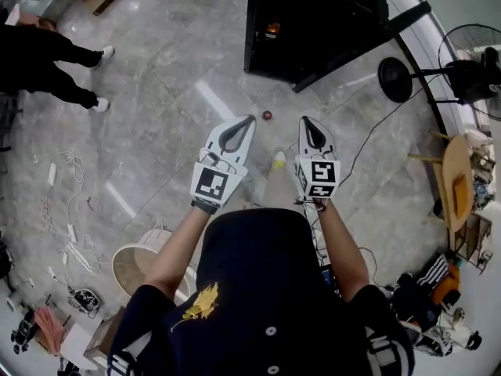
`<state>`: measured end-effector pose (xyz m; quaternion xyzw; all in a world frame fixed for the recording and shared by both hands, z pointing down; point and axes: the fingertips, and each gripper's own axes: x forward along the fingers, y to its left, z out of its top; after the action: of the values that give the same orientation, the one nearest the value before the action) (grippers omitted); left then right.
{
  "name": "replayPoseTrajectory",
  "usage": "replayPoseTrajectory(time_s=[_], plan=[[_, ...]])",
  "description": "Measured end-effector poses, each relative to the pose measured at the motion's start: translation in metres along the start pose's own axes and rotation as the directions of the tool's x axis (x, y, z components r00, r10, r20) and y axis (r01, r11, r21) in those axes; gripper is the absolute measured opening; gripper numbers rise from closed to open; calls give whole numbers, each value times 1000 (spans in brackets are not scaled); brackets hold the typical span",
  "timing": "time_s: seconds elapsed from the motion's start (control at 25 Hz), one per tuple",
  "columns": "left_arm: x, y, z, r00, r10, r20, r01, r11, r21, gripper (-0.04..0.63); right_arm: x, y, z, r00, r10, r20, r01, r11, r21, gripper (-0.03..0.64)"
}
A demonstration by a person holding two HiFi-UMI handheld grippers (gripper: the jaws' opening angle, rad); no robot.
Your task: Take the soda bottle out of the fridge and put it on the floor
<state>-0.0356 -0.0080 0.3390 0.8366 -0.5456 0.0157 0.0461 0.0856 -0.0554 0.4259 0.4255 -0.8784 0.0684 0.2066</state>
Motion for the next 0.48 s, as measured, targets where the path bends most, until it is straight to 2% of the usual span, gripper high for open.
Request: replayPoseTrajectory(time_s=[0.2, 0.48], plan=[[-13, -8, 81, 997, -4, 82, 2, 1000, 23, 17, -47, 9, 79, 991, 7, 132, -6, 1000, -9, -3], [-31, -9, 126, 990, -64, 129, 48, 991, 125, 18, -82, 16, 137, 960, -12, 278, 14, 1000, -4, -3]])
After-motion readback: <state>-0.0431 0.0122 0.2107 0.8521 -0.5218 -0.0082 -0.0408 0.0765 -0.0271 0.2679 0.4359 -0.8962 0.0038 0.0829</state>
